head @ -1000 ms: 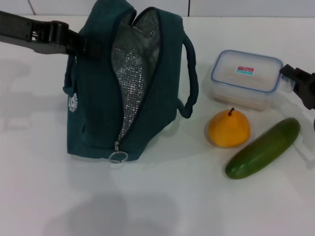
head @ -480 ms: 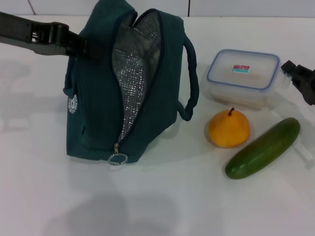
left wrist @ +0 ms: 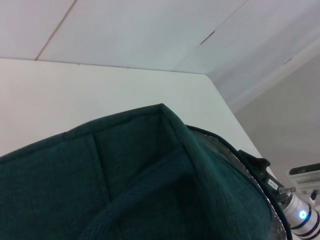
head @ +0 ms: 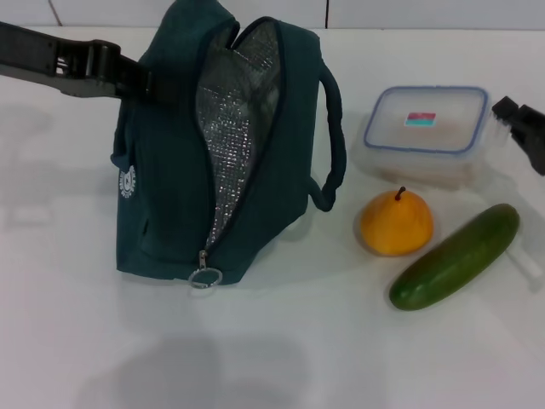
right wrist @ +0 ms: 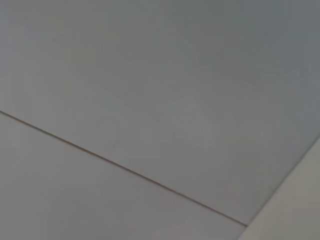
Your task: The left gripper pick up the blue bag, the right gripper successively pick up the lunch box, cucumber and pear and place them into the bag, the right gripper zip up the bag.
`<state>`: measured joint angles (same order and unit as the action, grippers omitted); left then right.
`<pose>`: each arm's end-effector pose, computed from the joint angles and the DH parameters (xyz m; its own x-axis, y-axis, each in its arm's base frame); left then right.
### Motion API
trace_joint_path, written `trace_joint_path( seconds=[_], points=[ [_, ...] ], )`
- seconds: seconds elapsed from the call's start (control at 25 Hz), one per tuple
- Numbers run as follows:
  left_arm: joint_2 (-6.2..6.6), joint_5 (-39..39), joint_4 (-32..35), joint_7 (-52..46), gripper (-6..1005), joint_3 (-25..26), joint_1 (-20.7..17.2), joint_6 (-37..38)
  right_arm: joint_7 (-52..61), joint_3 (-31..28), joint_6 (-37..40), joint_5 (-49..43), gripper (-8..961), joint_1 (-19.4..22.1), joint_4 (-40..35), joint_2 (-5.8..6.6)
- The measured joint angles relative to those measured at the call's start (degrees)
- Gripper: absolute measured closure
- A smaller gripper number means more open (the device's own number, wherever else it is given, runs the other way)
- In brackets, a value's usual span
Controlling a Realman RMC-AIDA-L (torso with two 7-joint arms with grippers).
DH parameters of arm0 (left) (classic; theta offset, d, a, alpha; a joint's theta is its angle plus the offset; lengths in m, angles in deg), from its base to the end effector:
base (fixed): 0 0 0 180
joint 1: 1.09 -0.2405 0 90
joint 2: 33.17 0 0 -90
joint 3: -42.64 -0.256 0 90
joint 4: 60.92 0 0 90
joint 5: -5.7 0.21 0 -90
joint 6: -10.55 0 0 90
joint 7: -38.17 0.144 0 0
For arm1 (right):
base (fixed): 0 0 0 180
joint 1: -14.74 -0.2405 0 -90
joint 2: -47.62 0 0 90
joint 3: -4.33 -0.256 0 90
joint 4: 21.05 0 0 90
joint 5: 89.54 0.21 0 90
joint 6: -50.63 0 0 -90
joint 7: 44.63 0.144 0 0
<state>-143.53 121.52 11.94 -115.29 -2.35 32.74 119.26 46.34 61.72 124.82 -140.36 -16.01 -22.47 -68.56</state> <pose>-0.1814 0.3445 0.1257 0.4514 0.8418 0.2961 0.8707 -0.4882 0.0606 0.3028 0.3393 -0.0173 -0.2009 -0.4782 -0.8550 -0.9011 -0.2522 0.3528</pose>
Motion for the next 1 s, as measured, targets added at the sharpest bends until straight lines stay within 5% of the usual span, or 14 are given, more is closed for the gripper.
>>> trace_joint_path(
  seconds=[1.0],
  points=[
    [-0.30, 0.01, -0.36, 0.00, 954, -0.01, 0.00, 0.01, -2.05, -0.12, 5.52, 5.72, 902, 1.57, -0.75, 0.00]
  ],
)
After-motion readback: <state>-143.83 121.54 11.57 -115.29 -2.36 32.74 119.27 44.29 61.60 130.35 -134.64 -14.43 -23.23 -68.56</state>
